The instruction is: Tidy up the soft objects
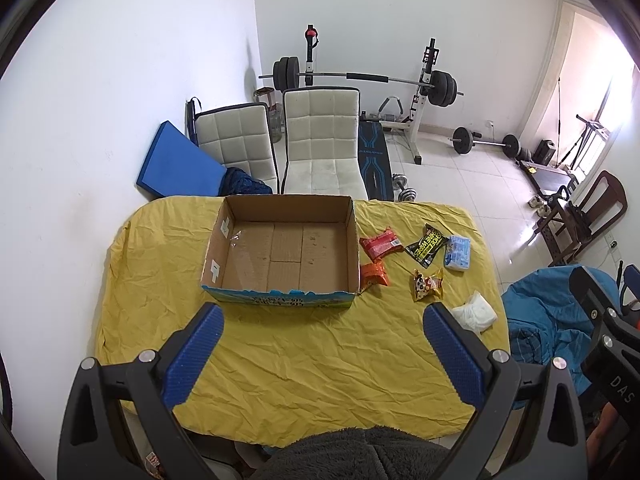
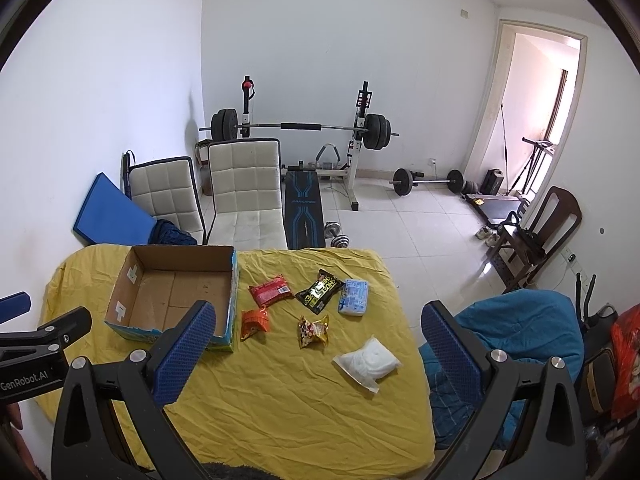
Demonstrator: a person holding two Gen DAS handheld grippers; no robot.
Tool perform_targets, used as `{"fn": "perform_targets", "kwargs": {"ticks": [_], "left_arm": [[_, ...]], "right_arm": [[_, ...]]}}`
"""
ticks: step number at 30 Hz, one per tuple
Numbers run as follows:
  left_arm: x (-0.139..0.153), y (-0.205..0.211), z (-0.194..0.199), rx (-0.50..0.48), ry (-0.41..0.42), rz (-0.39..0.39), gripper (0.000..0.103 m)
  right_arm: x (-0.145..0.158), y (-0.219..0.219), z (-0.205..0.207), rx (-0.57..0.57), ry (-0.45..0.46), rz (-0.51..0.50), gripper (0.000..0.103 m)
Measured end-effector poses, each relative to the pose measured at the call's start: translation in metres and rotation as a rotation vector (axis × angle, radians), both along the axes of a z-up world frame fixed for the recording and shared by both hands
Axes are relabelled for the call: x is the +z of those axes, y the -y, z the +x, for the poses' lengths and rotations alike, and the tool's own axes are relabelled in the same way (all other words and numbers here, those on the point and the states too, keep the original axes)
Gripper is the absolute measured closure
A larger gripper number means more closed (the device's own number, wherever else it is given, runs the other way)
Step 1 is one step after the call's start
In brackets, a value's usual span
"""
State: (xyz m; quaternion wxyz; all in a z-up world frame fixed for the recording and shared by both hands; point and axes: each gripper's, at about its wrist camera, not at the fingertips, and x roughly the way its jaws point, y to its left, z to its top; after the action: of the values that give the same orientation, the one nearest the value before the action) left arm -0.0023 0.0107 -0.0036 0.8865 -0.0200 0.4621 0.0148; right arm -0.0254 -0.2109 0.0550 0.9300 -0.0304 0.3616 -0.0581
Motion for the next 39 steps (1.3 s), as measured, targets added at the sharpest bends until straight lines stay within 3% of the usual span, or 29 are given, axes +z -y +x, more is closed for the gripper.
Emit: {"fn": "perform_targets", "kwargs": {"ticks": [39], "left_arm": [[0.0, -0.001, -0.004, 0.006, 0.001, 0.009, 0.001]], "right_arm": [[0.005, 0.0, -0.013, -0.013, 0.012, 0.004, 0.0]]}}
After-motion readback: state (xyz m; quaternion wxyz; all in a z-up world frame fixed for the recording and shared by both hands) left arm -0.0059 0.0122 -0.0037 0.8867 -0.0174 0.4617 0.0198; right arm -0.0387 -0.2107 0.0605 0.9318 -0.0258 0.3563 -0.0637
